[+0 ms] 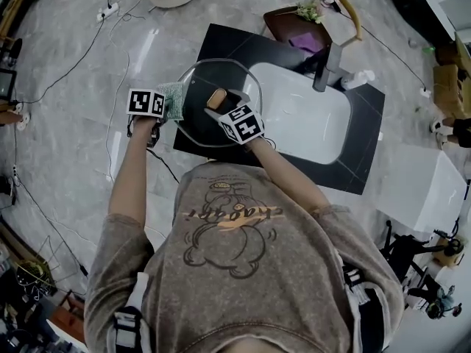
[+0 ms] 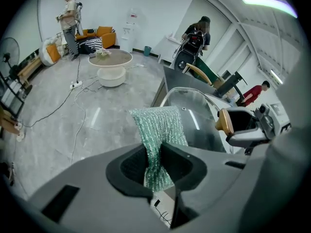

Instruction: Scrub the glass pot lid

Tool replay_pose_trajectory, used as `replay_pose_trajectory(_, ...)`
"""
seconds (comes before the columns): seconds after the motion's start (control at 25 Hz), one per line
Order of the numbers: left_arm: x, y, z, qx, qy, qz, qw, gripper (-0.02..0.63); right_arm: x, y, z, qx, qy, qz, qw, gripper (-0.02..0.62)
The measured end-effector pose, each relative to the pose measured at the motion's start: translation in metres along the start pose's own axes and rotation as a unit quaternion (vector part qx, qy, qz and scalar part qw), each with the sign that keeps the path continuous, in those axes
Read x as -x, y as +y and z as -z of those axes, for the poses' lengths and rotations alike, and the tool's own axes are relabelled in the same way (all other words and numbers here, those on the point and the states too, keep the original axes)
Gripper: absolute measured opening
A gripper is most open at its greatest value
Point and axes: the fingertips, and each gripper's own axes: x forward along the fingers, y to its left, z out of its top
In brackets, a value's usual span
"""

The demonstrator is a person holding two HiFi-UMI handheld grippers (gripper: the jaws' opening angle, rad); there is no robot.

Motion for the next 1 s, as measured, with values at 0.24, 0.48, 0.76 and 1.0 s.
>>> replay_pose_trajectory(0.24,-0.009,0.008,-0.034,-0.015,0.012,-0.010,0.9998,0.087,0.000,0.000,-0.001,-0.001,-0.001,-0.002,1.000,0.341)
replay_pose_trajectory(0.48,-0.020,0.004,-0.064,-0.046,0.029,-0.008,0.9985,0.087,0.000,-0.001,-0.001,-0.003,-0.003,-0.002,1.000,0.341)
replay_pose_trajectory(0.76,-0.039,-0.020,-0.104,-0.085,0.034,-0.009,0.9958,0.087,0.000,-0.001,-0.001,-0.003,-0.004,-0.003,1.000,0.341)
replay_pose_trajectory(1.0,-0.057,-0.040,-0.132,-0.139,0.049,-0.019,0.9888,0.087,0.000,-0.002,-0.001,-0.002,-0.004,-0.003,1.000,0.341)
